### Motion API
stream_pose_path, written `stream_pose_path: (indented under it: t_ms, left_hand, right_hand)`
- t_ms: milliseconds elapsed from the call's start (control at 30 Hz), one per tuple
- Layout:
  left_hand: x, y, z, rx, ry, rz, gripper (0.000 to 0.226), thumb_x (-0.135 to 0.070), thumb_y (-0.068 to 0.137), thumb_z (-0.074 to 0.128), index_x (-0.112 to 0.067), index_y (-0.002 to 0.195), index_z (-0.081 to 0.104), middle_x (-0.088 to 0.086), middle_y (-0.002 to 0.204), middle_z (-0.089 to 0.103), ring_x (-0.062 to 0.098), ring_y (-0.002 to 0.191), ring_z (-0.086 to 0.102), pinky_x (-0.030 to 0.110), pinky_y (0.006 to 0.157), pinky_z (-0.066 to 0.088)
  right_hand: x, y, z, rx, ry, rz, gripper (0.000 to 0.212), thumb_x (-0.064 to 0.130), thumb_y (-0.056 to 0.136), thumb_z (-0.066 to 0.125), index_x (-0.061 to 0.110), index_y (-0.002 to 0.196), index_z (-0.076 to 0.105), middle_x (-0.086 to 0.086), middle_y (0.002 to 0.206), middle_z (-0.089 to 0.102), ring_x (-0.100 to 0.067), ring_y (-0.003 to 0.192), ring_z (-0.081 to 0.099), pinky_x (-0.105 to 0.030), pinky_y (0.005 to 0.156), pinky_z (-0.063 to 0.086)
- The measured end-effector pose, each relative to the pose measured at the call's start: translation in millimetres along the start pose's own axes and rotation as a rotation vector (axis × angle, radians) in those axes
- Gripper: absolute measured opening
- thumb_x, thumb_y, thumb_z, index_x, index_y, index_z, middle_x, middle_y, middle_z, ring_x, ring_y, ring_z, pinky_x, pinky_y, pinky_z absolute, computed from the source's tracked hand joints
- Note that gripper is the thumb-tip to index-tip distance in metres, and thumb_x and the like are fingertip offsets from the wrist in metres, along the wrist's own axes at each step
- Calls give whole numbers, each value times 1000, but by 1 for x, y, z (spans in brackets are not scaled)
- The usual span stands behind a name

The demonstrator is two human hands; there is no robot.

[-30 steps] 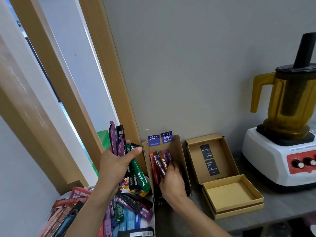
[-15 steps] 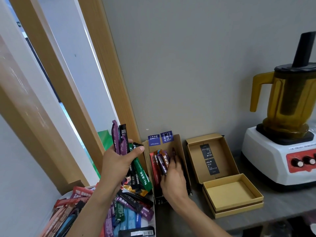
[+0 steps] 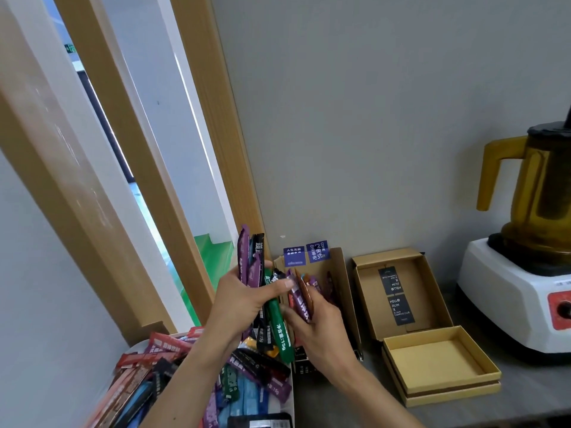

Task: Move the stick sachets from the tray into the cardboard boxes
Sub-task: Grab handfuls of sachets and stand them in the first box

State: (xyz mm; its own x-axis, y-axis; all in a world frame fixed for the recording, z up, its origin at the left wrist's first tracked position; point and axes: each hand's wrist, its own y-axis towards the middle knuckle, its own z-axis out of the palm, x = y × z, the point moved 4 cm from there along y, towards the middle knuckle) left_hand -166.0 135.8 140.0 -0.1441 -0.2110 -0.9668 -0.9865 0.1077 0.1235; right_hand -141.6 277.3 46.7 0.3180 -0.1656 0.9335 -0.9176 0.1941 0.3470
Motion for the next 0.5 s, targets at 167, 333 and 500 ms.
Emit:
stream_pose_path:
  t_ms: [167,333,500]
  left_hand:
    - [3,8,-12,-139,-57,17,31,-10,78,89,-18,102,73,12,88,78,32,83,79,43,78,64]
    - [0,11,-21,-138,-124,16,26,-7,81,86,-17,102,73,21,96,78,32,82,79,46,81,64]
    - [2,12,-29,-161,-146,24,25,-8,82,85,-16,102,73,22,97,77,34,85,78,46,80,64]
  right_hand:
    - [-4,-6,-13,3,245,79,44,63,100,53,30,130,50,-9,94,72,-26,79,72,-46,71,61]
    - [-14,-9,-16,68,488,335,45,30,112,32,30,94,73,-19,94,63,-33,70,55,-40,61,46]
    - [-21,-5,-15,72,513,338,34,24,111,42,7,105,70,-14,85,66,-20,65,60,-35,65,52]
